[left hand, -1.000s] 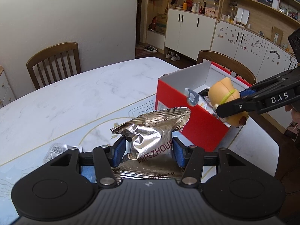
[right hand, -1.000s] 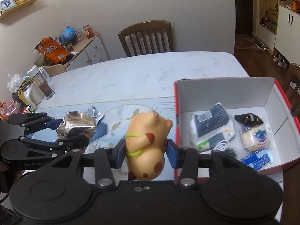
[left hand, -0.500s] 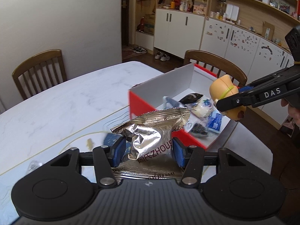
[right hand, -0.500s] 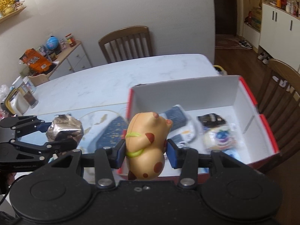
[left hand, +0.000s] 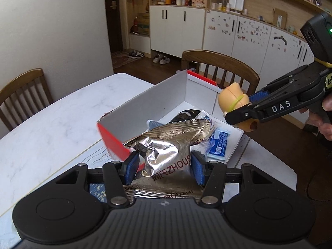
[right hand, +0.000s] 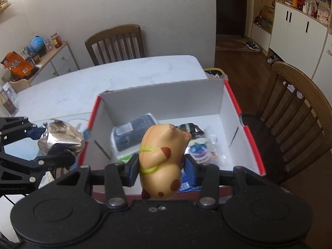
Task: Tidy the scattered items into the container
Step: 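Lift the hamster and foil bag and carry them over the shoebox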
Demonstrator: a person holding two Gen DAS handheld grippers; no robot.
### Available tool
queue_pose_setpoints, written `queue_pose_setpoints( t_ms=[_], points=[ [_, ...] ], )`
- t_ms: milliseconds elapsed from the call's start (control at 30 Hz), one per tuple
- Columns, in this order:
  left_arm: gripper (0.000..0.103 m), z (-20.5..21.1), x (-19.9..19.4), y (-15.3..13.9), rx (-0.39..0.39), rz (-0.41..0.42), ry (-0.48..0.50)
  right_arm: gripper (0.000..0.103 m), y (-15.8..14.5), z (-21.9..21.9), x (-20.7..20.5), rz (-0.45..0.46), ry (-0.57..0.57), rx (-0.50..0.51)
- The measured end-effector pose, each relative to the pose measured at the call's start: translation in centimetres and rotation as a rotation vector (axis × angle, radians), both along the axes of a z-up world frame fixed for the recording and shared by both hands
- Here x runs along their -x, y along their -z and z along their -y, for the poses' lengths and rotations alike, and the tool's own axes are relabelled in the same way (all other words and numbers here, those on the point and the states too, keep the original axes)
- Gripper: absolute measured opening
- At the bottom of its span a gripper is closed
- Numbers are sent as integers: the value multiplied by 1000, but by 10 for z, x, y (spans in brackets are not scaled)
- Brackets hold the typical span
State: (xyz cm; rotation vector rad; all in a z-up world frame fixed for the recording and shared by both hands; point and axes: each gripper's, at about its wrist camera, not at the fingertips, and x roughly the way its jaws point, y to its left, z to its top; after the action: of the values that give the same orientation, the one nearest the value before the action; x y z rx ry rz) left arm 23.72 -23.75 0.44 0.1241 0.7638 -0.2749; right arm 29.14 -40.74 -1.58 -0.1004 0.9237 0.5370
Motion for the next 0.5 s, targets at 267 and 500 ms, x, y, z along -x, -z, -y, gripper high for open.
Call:
queue_pose_setpoints(
  t_ms=[267, 500],
  points=[
    [53, 16, -30, 12, -34, -33, 14, 44, 14, 4, -17, -15, -13, 45],
    [53, 30, -53, 22, -27, -77, 43, 44, 24, 5, -33, -15, -30, 78]
  ],
)
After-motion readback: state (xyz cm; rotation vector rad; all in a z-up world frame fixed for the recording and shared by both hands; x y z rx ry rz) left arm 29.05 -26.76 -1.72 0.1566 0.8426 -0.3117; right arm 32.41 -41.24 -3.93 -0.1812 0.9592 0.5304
